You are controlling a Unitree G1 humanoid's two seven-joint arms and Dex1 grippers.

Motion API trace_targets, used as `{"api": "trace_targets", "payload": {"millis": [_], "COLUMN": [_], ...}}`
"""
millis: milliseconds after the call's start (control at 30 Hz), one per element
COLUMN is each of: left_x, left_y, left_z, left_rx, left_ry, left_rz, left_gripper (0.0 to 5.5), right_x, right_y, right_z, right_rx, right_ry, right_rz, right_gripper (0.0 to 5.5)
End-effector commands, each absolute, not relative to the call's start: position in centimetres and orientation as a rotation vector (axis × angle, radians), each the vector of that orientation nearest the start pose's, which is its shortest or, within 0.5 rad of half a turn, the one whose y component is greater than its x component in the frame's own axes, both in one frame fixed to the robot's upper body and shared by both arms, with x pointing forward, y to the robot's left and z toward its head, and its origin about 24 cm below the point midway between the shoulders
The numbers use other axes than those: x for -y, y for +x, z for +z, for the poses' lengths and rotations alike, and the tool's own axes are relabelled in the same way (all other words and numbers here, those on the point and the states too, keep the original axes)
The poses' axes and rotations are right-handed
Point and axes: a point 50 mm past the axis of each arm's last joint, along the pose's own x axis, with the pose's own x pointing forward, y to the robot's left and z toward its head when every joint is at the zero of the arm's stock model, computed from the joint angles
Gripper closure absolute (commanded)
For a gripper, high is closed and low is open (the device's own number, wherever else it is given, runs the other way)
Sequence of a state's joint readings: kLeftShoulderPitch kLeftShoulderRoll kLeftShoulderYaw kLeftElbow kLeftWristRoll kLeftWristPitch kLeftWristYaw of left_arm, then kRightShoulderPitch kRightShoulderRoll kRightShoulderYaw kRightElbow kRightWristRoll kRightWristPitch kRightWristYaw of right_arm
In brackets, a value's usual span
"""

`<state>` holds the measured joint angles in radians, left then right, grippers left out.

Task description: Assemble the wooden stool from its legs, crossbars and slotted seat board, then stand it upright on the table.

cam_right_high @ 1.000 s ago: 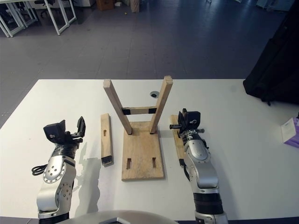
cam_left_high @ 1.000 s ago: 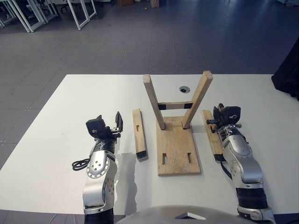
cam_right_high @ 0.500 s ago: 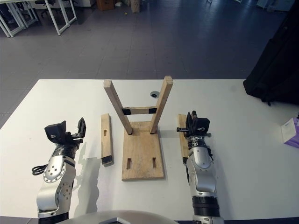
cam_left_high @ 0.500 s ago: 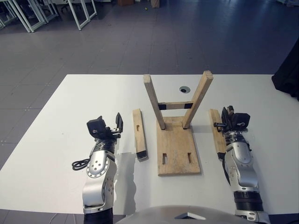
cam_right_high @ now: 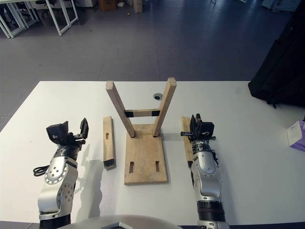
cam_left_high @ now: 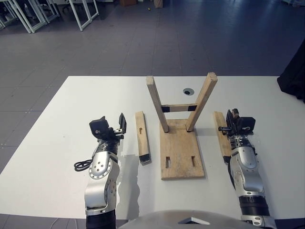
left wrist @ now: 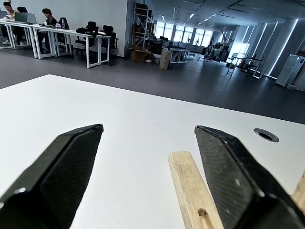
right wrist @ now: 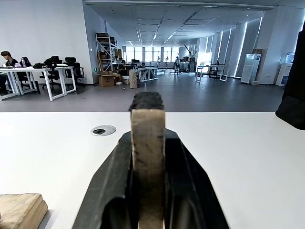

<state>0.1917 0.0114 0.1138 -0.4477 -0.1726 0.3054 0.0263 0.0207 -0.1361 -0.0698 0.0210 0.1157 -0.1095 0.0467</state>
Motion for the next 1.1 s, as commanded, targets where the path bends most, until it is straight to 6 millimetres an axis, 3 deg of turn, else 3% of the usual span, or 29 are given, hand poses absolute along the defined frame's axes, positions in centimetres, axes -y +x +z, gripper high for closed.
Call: {"api": "trace_targets", "payload": {"millis": [33, 300, 567, 667, 867, 967, 1033, 1100], "left_x": [-18.6, -18.5, -18.6, -18.6, -18.6, -18.5, -18.5, -18.4], "left_y": [21.5, 21.6, 21.8, 21.8, 21.6, 21.6, 21.6, 21.7], "left_z": [7.4, 7.4, 7.4, 7.4, 7.3, 7.3, 7.3, 7.2], "left_rx": [-0.046, -0.042, -0.04, -0.039, -0.042, -0.043, -0.043, -0.044], "left_ry": [-0.124, -0.127, -0.126, -0.127, -0.131, -0.132, -0.132, -0.133], "left_rz": [0.132, 0.134, 0.134, 0.135, 0.145, 0.144, 0.143, 0.14], "left_gripper": [1.93, 1.93, 1.93, 1.93, 1.93, 1.93, 1.93, 1.93], "right_x": [20.2, 20.0, 20.4, 20.1, 18.5, 18.5, 18.7, 19.3], "right_y": [25.0, 27.2, 27.5, 28.1, 30.0, 31.8, 32.8, 33.5], "right_z": [1.8, 3.7, 5.9, 8.7, 17.7, 21.1, 21.6, 18.6], "right_rx": [-0.153, -0.109, -0.067, -0.002, 0.188, 0.169, 0.135, 0.006], "right_ry": [-0.047, -0.039, -0.04, -0.039, -0.039, -0.017, 0.009, 0.018], "right_rz": [-0.088, -0.078, -0.085, -0.079, -0.063, -0.106, -0.113, -0.122], "right_gripper": [5.11, 5.11, 3.67, 3.05, 1.99, 1.99, 1.99, 2.19]}}
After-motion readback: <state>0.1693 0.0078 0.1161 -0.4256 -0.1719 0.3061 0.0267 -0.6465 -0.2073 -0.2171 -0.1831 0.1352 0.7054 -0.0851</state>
